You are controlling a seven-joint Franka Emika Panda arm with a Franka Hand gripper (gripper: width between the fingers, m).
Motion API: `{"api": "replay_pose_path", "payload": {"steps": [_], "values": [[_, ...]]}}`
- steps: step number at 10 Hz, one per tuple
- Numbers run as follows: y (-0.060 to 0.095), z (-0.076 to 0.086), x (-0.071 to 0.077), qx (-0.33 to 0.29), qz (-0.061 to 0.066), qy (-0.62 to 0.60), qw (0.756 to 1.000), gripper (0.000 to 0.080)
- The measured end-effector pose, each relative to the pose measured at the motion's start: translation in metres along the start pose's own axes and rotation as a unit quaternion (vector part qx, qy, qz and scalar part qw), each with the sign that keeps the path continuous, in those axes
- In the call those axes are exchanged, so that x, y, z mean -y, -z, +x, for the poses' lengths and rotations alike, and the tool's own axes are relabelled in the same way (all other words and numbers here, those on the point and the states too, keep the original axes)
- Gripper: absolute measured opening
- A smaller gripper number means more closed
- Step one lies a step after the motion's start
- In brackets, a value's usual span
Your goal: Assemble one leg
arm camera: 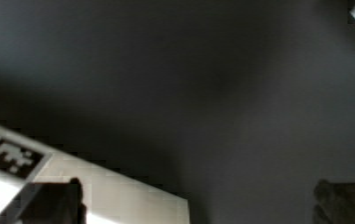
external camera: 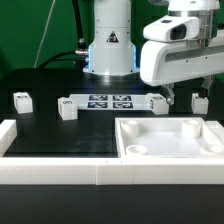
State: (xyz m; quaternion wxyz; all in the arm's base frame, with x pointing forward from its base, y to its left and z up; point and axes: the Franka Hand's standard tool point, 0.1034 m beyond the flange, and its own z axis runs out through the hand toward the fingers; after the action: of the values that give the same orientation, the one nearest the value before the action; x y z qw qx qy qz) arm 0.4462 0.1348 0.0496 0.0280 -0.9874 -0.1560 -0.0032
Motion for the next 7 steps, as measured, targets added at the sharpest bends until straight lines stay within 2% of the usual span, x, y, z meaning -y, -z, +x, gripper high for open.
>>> {"api": "replay_pose_path", "payload": {"steps": [2,5,6,7], "values": [[-0.011,-0.004,0.012,-0.008,0.015,-0.114,0.993,0.0649],[-0.010,-0.003,0.015,-0.006,0.024,-0.231,0.973,0.0649],[-0.015,-0.006,0.021,-0.016,0.032,-0.276,0.960,0.0649],[-0.017,-0.012,0.032,-0.007,0.033,-0.271,0.962,0.0649]]}}
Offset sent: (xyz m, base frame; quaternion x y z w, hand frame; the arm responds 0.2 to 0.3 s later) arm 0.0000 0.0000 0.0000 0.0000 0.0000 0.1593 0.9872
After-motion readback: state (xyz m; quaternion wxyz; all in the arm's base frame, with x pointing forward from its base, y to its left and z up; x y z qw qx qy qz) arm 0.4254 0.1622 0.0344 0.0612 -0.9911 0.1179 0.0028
